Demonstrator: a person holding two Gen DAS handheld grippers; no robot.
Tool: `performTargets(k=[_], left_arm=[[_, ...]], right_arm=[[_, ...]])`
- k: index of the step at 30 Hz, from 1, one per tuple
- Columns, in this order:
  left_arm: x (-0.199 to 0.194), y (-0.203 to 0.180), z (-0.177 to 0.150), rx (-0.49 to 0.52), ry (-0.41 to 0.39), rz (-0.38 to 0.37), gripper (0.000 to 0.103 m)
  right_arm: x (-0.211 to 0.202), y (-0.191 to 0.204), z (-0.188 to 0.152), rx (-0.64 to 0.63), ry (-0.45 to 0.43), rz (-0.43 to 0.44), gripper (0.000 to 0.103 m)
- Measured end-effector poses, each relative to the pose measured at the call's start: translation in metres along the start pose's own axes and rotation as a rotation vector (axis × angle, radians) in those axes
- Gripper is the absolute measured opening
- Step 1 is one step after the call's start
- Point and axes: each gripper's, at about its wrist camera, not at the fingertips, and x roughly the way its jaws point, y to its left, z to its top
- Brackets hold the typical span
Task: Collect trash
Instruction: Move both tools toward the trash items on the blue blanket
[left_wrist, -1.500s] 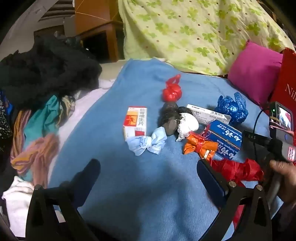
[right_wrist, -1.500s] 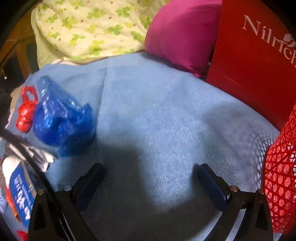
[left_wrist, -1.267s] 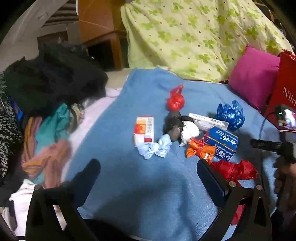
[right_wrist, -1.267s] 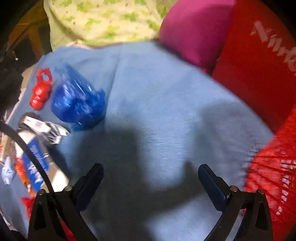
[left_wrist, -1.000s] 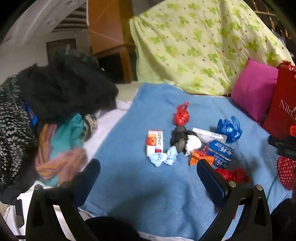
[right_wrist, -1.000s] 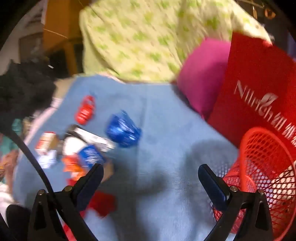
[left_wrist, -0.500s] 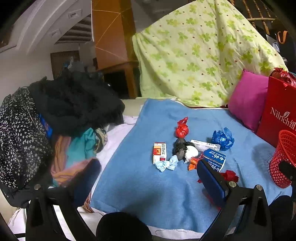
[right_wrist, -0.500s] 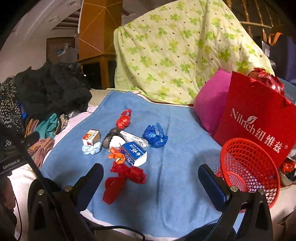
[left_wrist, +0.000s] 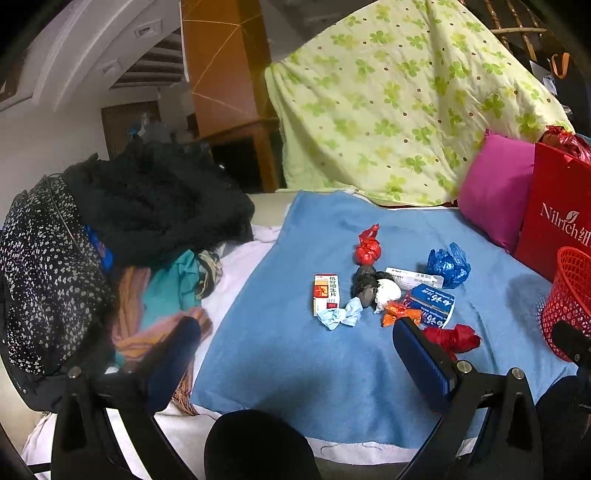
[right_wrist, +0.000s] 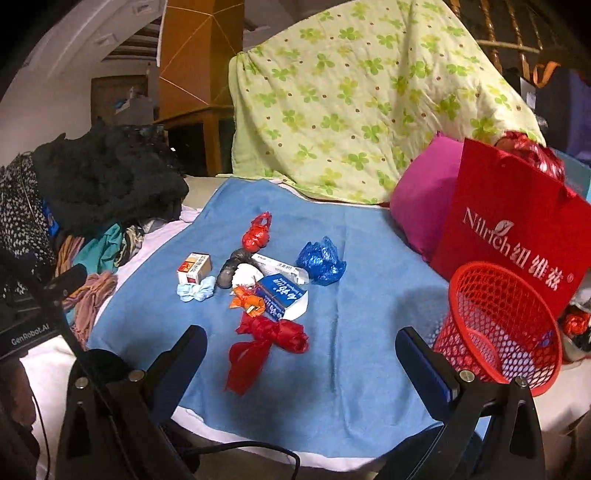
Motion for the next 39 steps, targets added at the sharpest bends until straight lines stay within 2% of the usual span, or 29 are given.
performTargets(k=[39], left_arm=[[0.018, -0.002, -0.011, 0.021, 0.059, -0.008, 0.103]], right_arm=[[0.013, 0.009, -0.012, 0.011, 0.041, 0.014, 0.103]])
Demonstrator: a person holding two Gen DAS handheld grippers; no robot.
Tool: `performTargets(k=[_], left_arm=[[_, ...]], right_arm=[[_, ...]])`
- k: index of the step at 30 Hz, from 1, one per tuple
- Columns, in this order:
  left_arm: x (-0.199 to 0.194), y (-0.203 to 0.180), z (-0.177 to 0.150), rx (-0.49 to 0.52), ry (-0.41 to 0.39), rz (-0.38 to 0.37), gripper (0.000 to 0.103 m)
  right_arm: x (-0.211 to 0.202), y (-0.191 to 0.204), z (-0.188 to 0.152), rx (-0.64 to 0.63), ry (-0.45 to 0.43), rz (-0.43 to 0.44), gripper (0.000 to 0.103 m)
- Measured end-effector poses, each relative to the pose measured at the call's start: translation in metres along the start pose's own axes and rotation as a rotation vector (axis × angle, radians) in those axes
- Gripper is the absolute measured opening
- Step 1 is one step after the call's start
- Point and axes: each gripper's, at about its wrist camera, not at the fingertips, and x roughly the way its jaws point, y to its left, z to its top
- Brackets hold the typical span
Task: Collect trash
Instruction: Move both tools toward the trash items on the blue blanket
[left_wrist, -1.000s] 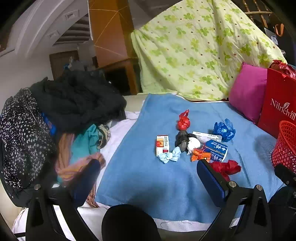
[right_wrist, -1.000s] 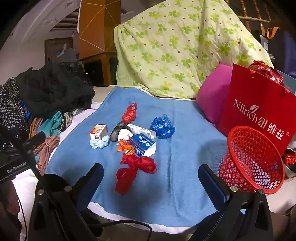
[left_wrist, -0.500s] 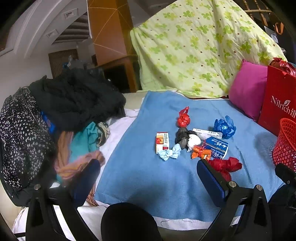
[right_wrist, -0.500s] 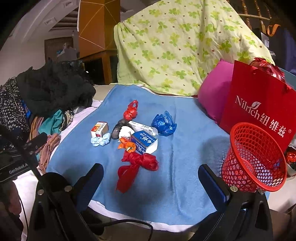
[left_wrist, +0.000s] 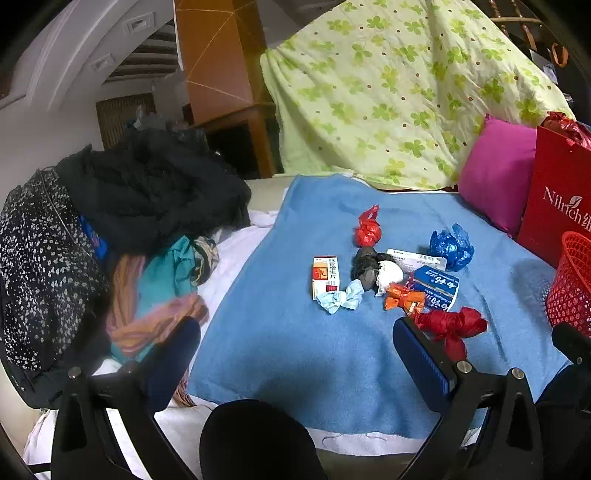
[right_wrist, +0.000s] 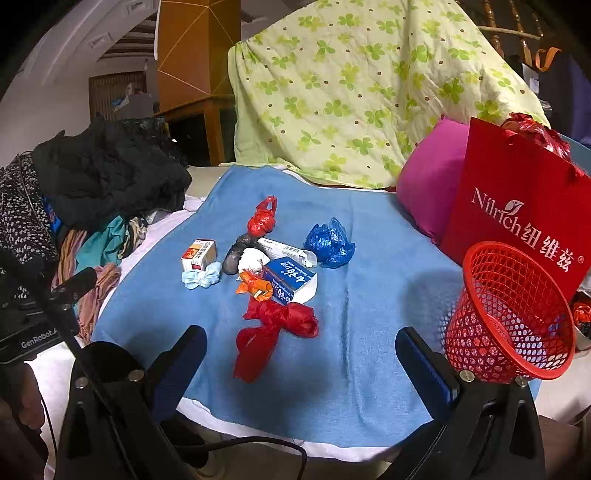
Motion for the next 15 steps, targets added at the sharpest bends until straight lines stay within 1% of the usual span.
performTargets(k=[4, 15], left_arm=[[0.005, 0.000, -0.002, -0.002, 0.010, -0.001, 0.103], [0.020, 0.004, -0.005, -0.006, 0.036, -0.003, 0.103]], right_arm=[[0.000, 0.001, 0.000, 0.001, 0.003, 0.000, 0.103], [0.018, 0.003, 0.003, 0.026, 0.024, 0.015, 0.103]])
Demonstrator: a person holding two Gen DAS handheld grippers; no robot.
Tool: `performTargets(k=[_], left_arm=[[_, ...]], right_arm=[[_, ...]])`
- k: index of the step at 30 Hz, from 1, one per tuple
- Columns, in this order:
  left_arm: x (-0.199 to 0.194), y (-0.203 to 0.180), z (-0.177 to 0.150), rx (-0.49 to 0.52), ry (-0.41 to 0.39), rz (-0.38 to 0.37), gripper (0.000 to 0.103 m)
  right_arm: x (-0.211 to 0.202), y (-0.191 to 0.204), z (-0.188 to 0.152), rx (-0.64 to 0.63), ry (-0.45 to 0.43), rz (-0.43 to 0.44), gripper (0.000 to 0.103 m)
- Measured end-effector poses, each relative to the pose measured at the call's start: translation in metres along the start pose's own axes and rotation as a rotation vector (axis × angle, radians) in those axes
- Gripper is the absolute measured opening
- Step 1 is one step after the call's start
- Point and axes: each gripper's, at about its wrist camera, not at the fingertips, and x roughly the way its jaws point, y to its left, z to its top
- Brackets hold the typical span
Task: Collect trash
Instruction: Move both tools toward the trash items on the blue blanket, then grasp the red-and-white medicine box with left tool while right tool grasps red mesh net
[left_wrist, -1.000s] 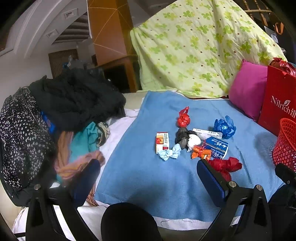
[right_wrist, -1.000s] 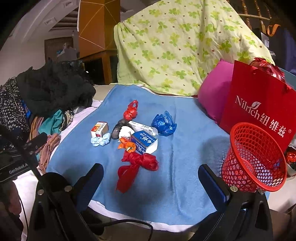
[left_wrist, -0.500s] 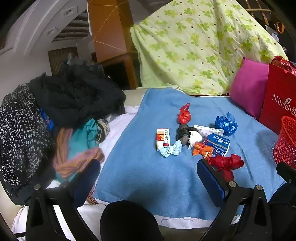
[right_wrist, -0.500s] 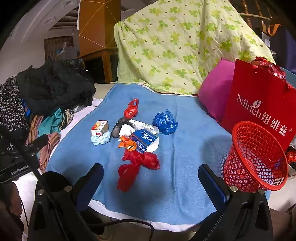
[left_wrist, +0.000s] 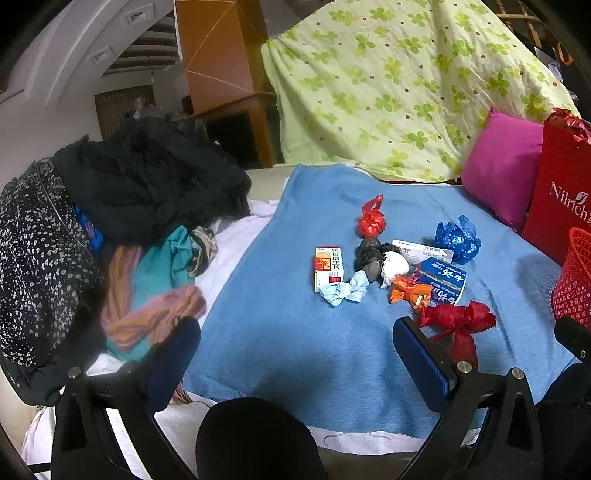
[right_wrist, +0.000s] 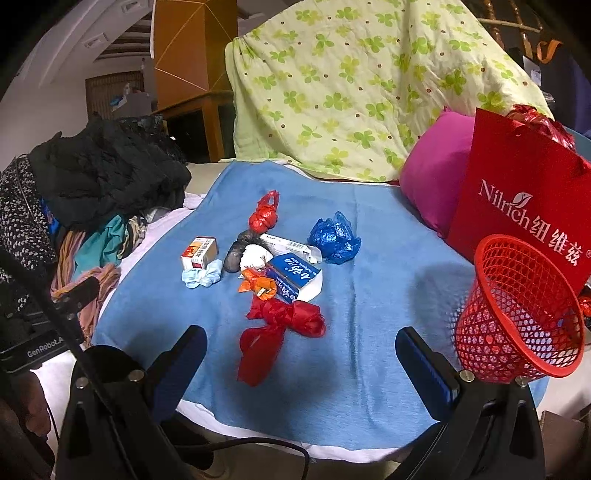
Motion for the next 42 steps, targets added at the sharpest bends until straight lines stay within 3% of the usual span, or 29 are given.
performTargets(k=[20, 27, 29, 31, 33, 42], left_arm=[[0.038, 0.005, -0.002, -0.006, 0.057, -0.004, 0.103], [0.072, 0.011, -0.004, -0.026, 0.105, -0.009, 0.103], [0.088, 0.014, -0.003, -0.036, 0.127, -0.015, 0.103], [0.109, 0.017, -0.001, -0.045, 0.152, -0.024, 0.103], [0.129, 0.020, 0.004, -0.057, 0.180, -0.051, 0.103], [0.220, 0.012, 0.040, -0.146, 0.292, -0.226, 0.103]], right_arm=[[0.037, -0.001, 0.001, 0.026, 0.047, 0.001, 0.103], [0.064, -0.011, -0.006, 0.061, 0.073, 0.048, 0.103], [0.077, -0.015, -0.010, 0.077, 0.098, 0.057, 0.101], [0.093, -0.019, -0.015, 0.097, 0.135, 0.085, 0.087], [0.107, -0.022, -0.019, 0.118, 0.169, 0.103, 0.080], [0.164, -0.025, -0.014, 0.227, 0.262, 0.192, 0.077]])
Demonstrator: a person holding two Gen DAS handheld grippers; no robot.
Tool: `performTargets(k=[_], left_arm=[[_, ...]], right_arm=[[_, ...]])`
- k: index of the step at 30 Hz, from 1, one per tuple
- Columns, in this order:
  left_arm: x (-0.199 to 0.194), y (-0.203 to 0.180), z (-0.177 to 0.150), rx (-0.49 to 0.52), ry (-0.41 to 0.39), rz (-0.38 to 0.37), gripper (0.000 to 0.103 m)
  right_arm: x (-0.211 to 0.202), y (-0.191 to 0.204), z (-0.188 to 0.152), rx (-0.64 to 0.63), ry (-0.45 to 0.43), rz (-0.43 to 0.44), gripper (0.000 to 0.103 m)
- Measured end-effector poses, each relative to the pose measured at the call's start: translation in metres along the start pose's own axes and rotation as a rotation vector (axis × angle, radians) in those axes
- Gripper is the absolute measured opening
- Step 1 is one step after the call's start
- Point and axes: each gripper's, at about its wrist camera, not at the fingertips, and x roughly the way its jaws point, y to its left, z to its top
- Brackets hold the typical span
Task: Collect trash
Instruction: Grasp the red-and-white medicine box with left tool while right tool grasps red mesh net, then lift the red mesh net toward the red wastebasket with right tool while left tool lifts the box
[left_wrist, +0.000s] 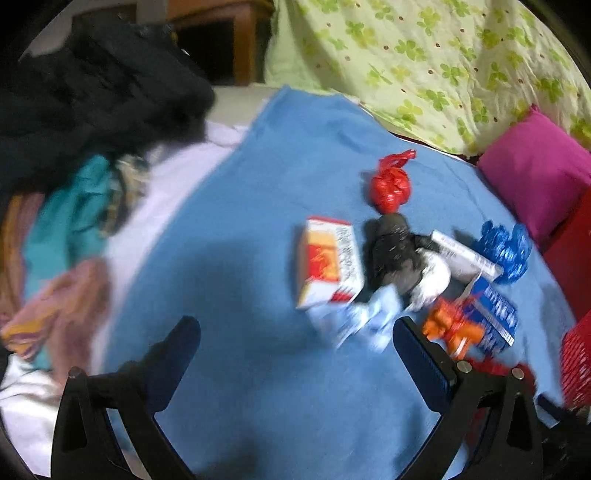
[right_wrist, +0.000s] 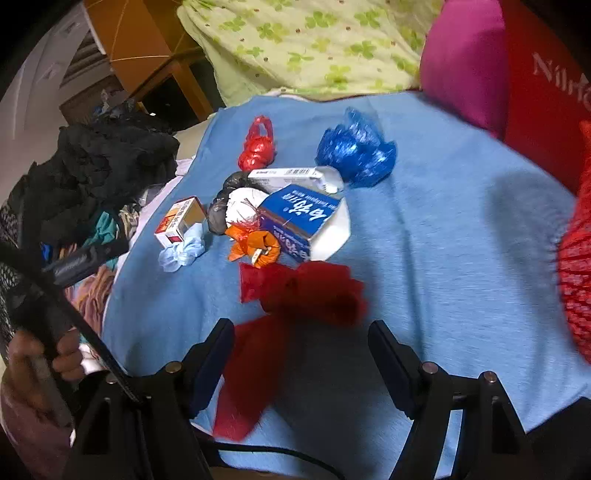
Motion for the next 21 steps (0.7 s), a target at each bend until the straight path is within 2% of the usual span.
performTargets(k=[3, 5, 6, 7, 8, 9, 11, 12, 13, 16, 21], left_arm=[[0.028, -0.011, 0.014, -0.010, 0.047, -0.030, 0.103], [0.044, -0.019, 0.021, -0.002, 0.075, -0.022, 0.103], [0.053, -0.022, 0.024, -0.004, 0.090, -0.004, 0.103], [0.059, -0.022, 0.027, -0.010, 0.098, 0.001, 0.103], [0.065, -0.022, 0.029, -0.018, 0.106, 0.001, 0.103], [0.070, -0.021, 0.030, -0.032, 0.119, 0.001, 0.095], [0.079, -0.016, 0.029, -0.062, 0.159, -0.015, 0.071], [0.084, -0.013, 0.028, -0.077, 0.187, -0.038, 0.052], [0.087, -0.011, 0.027, -0.088, 0.199, -0.060, 0.052], [0.078, -0.010, 0.024, -0.072, 0.171, -0.063, 0.051], [0.032, -0.021, 0.016, -0.007, 0.083, -0.116, 0.051]], right_arm=[[0.022, 0.001, 0.005, 0.036, 0.045, 0.015, 0.065], [0.036, 0.001, 0.008, 0.056, 0.072, 0.008, 0.063], [0.042, 0.002, 0.009, 0.063, 0.085, 0.005, 0.057], [0.048, 0.001, 0.009, 0.066, 0.098, 0.010, 0.043], [0.052, 0.001, 0.009, 0.071, 0.110, 0.020, 0.039], [0.055, 0.000, 0.008, 0.080, 0.115, 0.028, 0.039], [0.055, -0.002, 0.006, 0.082, 0.104, 0.039, 0.034], [0.054, -0.003, 0.005, 0.077, 0.100, 0.045, 0.029], [0.052, -0.003, 0.005, 0.074, 0.093, 0.051, 0.026], [0.038, -0.007, 0.005, 0.064, 0.058, 0.073, 0.022], [0.008, -0.010, 0.006, 0.048, -0.020, 0.100, 0.019]])
